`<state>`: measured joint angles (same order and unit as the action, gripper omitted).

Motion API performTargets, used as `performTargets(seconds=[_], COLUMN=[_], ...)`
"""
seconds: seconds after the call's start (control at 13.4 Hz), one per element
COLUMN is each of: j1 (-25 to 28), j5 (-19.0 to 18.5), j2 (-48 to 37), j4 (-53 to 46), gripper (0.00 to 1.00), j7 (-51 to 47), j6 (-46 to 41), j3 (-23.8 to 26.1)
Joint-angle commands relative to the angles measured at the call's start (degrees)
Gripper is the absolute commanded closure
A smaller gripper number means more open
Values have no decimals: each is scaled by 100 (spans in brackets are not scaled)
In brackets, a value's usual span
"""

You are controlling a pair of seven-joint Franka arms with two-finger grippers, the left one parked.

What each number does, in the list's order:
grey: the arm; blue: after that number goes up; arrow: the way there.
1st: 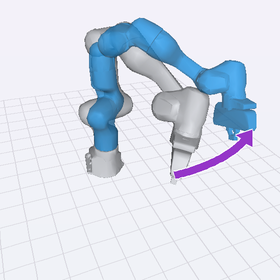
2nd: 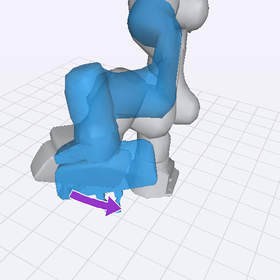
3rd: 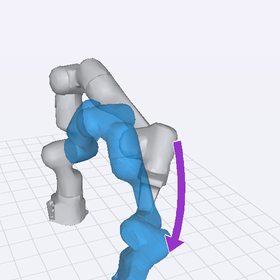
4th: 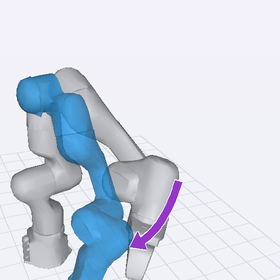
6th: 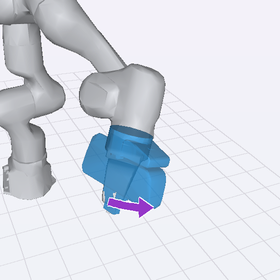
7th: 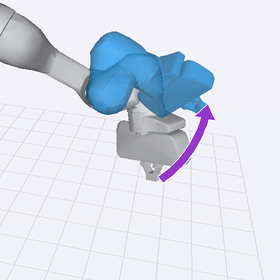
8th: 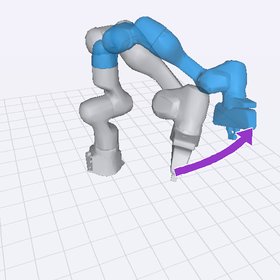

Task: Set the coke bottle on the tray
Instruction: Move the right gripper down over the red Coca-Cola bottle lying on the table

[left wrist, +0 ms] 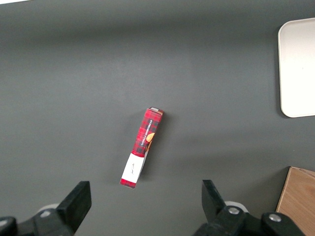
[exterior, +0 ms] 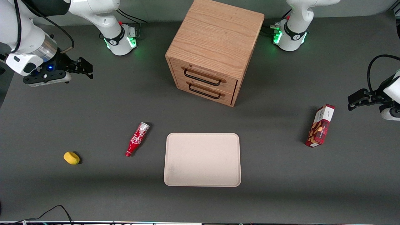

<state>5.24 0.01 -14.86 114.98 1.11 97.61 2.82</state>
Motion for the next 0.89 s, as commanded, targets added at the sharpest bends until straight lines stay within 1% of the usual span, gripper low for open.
performTargets(seconds=[0.0, 0.22, 0.45, 0.52, 0.6, 0.74, 0.82], j1=[-198, -181, -120, -111, -119, -111, -110], j5=[209, 218, 218, 218, 175, 148, 113], j2=[97, 325, 527, 754, 1131, 2000, 2431], j4=[-291, -590, -722, -853, -1124, -1652, -1872], gripper=[0, 0, 0, 0, 0, 0, 0], j7=[38, 56, 21, -84, -589, -2169, -2603], j6=[-233, -548, -611, -611, -611, -576, -506], j3=[34, 69, 87, 191, 419, 710, 867])
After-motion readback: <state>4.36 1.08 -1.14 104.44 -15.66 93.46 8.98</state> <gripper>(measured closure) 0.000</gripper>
